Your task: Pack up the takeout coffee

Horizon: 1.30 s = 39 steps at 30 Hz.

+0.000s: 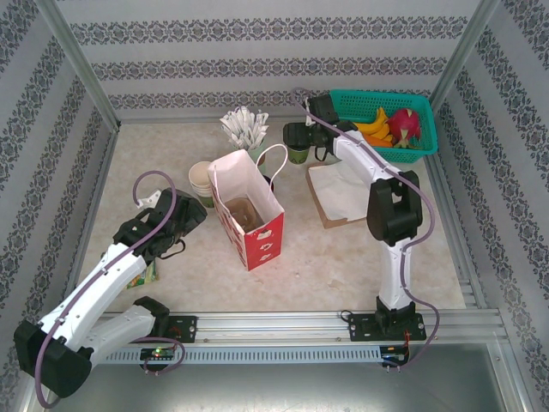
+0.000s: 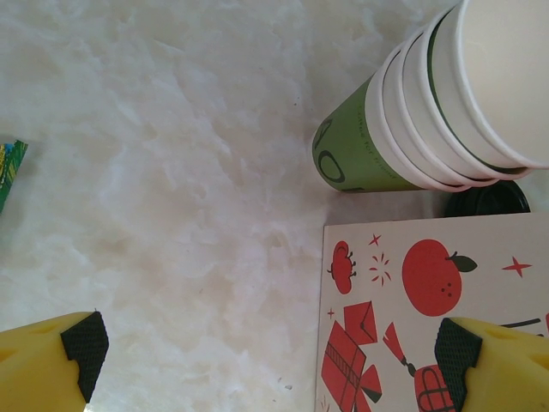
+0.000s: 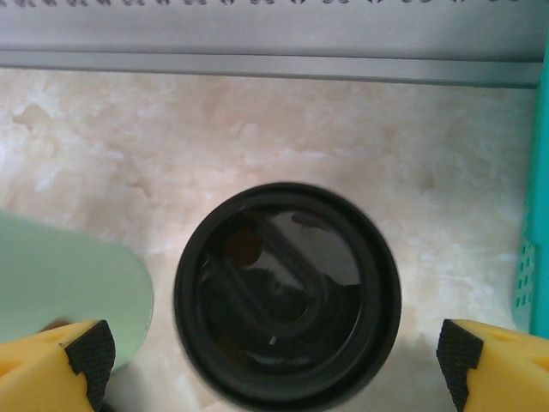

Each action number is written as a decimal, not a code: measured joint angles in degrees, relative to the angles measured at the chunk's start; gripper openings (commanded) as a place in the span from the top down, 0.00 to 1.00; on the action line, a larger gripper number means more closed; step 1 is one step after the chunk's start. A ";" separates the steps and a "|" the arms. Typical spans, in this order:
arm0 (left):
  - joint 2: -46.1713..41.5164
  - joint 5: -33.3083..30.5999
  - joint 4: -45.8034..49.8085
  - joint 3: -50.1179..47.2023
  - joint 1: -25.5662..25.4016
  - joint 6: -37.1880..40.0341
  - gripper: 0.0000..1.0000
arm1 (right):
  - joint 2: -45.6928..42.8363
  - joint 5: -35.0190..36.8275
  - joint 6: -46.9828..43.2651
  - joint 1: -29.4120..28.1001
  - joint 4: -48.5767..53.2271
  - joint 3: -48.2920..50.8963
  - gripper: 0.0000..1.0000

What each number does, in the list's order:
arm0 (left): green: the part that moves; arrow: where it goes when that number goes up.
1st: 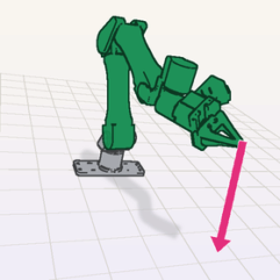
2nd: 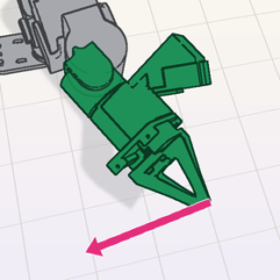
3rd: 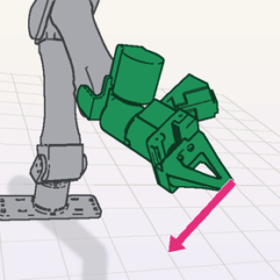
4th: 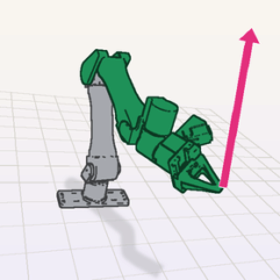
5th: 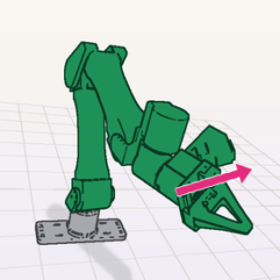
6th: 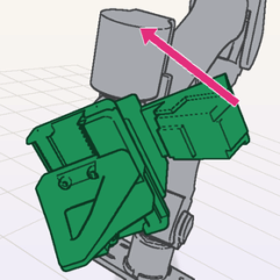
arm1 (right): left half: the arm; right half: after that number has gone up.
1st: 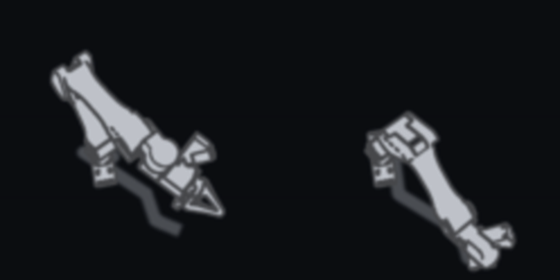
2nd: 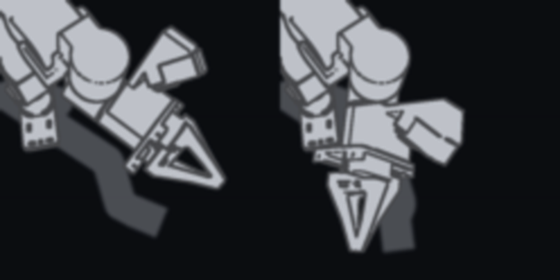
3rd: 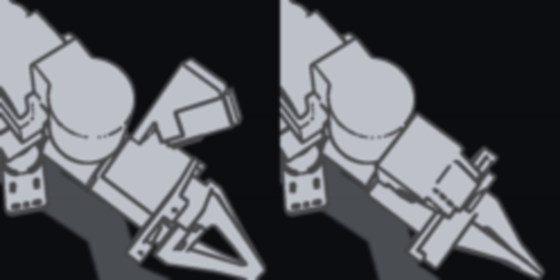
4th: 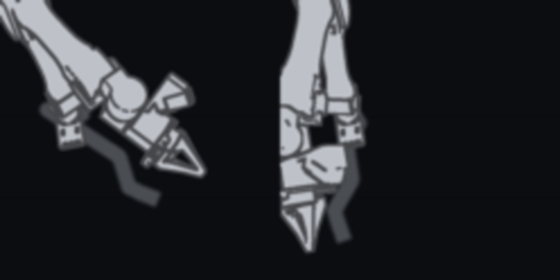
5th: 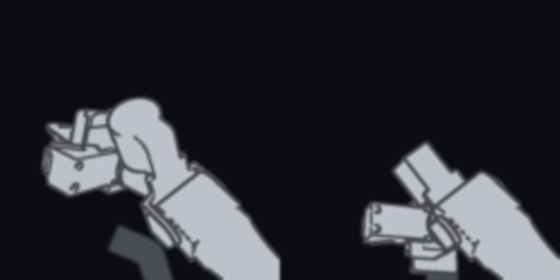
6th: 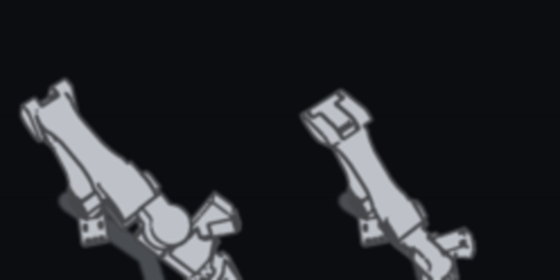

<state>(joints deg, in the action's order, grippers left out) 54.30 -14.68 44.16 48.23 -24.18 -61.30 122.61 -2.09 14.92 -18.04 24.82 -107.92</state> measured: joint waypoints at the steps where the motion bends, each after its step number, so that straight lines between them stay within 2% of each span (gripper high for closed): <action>1: 0.00 0.00 0.00 0.00 0.07 0.00 0.01 | 1.25 -0.61 0.52 0.55 0.55 -1.49 0.02; 11: 0.00 -0.44 0.00 -0.02 0.33 0.00 0.01 | 8.07 -5.05 0.76 2.14 6.78 -10.21 0.02; 21: 0.02 -0.44 -0.02 -0.59 0.33 0.00 0.00 | 9.55 -9.99 0.76 2.14 6.75 -11.19 0.02; 39: 1.92 0.07 -0.04 -0.59 0.33 0.20 0.00 | 9.57 -14.53 1.66 3.30 6.71 -11.30 0.02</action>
<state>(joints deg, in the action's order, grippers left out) 56.23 -14.61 44.12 47.64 -23.86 -61.10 132.18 -16.62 16.58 -14.74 31.53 -119.22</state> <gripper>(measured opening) 0.994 0.980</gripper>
